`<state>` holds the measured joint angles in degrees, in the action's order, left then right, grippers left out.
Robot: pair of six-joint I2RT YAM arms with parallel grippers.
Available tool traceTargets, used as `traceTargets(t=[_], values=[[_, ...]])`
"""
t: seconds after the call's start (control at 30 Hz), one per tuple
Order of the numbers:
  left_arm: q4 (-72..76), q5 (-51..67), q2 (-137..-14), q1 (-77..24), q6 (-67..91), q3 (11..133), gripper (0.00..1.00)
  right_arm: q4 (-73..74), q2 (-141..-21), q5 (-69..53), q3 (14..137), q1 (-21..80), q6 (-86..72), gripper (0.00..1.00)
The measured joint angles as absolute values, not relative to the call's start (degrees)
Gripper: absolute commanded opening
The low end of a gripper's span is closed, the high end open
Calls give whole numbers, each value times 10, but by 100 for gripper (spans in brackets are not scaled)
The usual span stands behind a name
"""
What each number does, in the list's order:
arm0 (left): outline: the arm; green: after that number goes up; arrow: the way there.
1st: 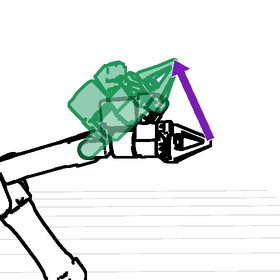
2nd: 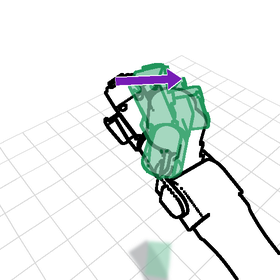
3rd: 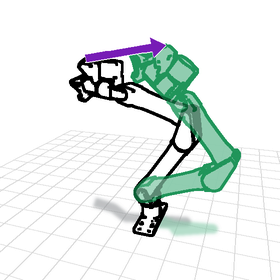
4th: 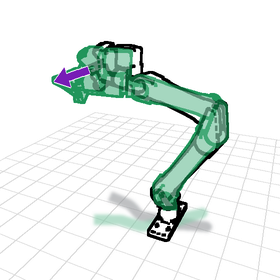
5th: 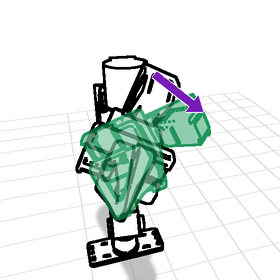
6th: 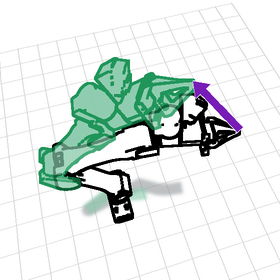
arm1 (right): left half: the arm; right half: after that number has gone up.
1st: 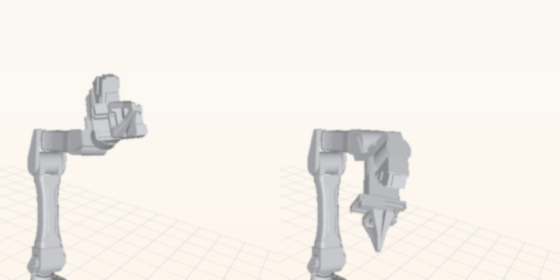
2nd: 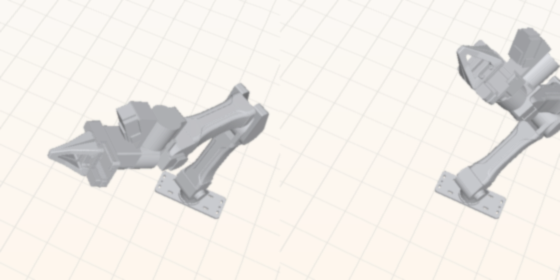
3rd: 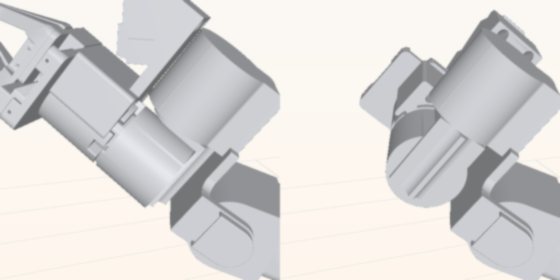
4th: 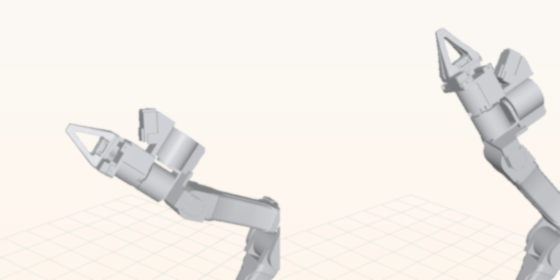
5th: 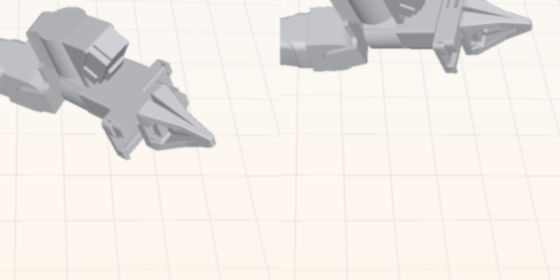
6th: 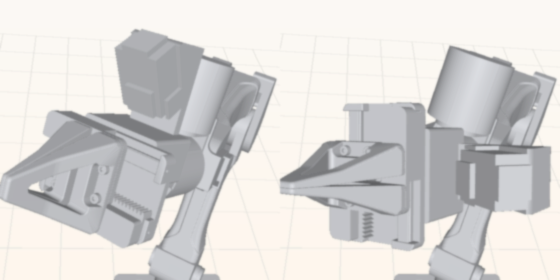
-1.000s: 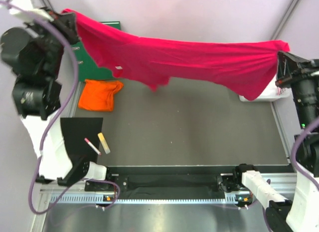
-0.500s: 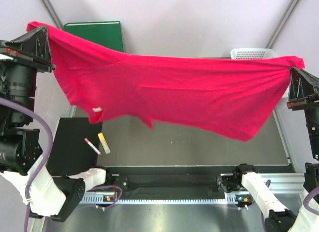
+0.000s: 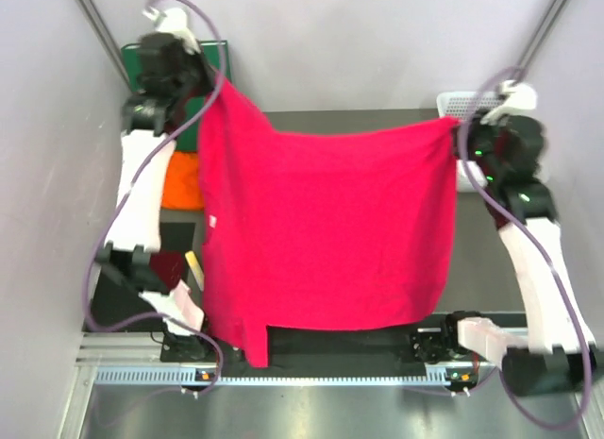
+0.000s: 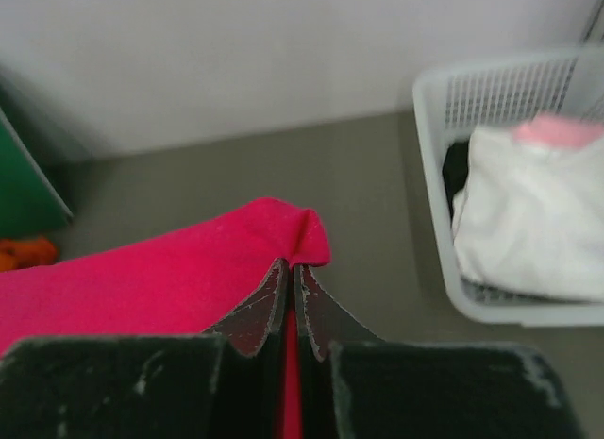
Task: Fold and stack the t-shirts
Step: Flatten out the tshirt
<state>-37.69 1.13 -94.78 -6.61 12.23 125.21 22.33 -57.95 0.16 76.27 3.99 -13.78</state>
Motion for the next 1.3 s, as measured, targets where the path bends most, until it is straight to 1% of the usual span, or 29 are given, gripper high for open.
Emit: traceTargets(t=[0.1, 0.17, 0.3, 0.4, 0.53, 0.63, 0.8, 1.03, 1.07, 1.13, 1.17, 1.3], values=[[-374, 21, -1021, -66, 120, 1184, 0, 196, -656, -6, 682, 40, -140, 0], [-375, 23, -1057, -66, 119, 1149, 0, 181, -705, -10, 651, 40, -140, 0], [-373, 24, -1143, -66, 120, 1135, 0, 131, -809, -20, 640, 40, -135, 0], [-371, 24, -1204, -66, 121, 1154, 0, 94, -898, -31, 656, 40, -134, 0], [-368, 23, -1269, -66, 123, 1194, 0, 82, -1024, -46, 723, 40, -130, 0], [-370, 22, -1292, -66, 124, 1227, 0, 84, -1091, -50, 775, 40, -130, 0], [-368, 20, -1297, -65, 128, 1267, 0, 88, -1121, -50, 812, 40, -130, 0], [-378, 12, -1286, -65, 132, 1258, 0, 106, -1116, -19, 826, 40, -117, 1], [-382, 8, -1282, -65, 132, 1253, 0, 112, -1115, -10, 826, 40, -116, 8], [-390, 3, -1276, -65, 133, 1247, 0, 131, -1114, 6, 830, 40, -111, 17], [-396, 1, -1275, -65, 133, 1246, 0, 139, -1114, 12, 833, 40, -110, 36], [-415, -1, -1273, -64, 134, 1246, 0, 188, -1120, 39, 869, 40, -100, 64]])
